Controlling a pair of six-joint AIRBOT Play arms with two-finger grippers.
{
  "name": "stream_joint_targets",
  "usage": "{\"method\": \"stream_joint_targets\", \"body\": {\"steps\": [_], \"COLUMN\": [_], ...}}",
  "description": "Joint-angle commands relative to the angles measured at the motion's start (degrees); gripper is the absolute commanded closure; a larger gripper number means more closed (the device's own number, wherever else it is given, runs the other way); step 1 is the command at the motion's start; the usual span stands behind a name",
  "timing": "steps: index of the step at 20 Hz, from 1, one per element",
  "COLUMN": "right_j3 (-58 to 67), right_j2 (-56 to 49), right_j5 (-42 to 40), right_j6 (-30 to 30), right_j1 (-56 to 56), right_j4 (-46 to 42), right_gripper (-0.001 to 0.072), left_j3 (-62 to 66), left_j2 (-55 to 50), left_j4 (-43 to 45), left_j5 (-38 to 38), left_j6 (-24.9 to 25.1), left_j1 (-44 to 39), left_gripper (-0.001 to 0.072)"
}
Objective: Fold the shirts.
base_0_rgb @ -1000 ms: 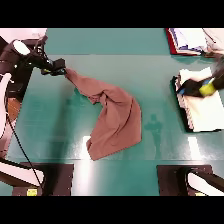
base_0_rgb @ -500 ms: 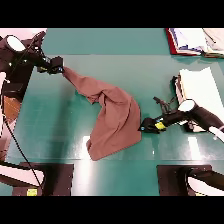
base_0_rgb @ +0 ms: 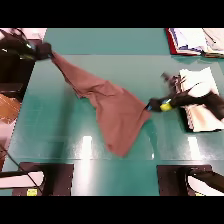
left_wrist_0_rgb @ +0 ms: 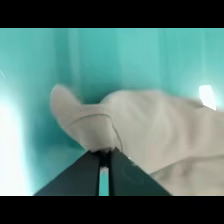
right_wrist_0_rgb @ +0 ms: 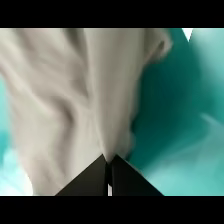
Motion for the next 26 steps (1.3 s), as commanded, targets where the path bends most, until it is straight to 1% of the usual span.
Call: {"method": "stream_joint_targets", "body": {"steps": [1, 5, 9, 12, 15, 17, 19, 21, 22, 24, 26], "right_j3": [14.2, 34.3, 50.4, 58.7, 65.1, 65.6, 61.0, 54.7, 51.8, 47.1, 44.8], "right_j2": [9.5, 15.5, 16.0, 13.5, 8.7, 4.7, 0.7, -4.9, -8.2, -15.4, -22.6], "right_j5": [7.3, 16.2, 23.6, 27.4, 32.1, 33.2, 33.3, 34.4, 34.8, 34.5, 30.8], "right_j6": [1.6, 1.6, 2.5, 2.7, 5.5, 7.5, 8.9, 9.5, 9.6, 9.5, 9.0], "right_j1": [-8.7, -17.2, -22.0, -25.7, -27.0, -24.9, -21.3, -17.2, -15.5, -12.8, -11.4], "right_j4": [-5.9, -7.1, -10.0, -9.9, -9.9, -9.9, -11.0, -15.3, -17.5, -20.0, -19.9], "right_gripper": [0.0696, 0.0697, 0.0697, 0.0697, 0.0697, 0.0697, 0.0697, 0.0697, 0.0697, 0.0697, 0.0697], "left_j3": [6.6, 16.9, 18.5, 18.8, 18.5, 14.8, 8.5, 0.9, -3.0, -11.1, -17.4], "left_j2": [9.6, 21.0, 31.2, 34.8, 34.6, 33.0, 30.4, 26.3, 23.8, 17.9, 10.8], "left_j4": [1.7, 1.6, 1.5, 1.4, 1.4, 1.2, 0.3, -0.8, -0.7, -0.7, -0.7], "left_j5": [0.6, 0.2, 0.1, -1.5, -5.9, -8.3, -11.0, -13.6, -13.9, -13.4, -9.3], "left_j6": [2.1, 2.1, 2.1, 2.1, 2.1, 2.1, 2.1, 2.5, 3.7, 5.1, 5.9], "left_j1": [0.0, 0.0, 0.0, 0.0, 0.0, 0.0, -0.1, -0.1, -0.1, -0.1, -0.1], "left_gripper": [0.0682, 0.0682, 0.0682, 0.0682, 0.0682, 0.0682, 0.0682, 0.0682, 0.0682, 0.0682, 0.0682]}}
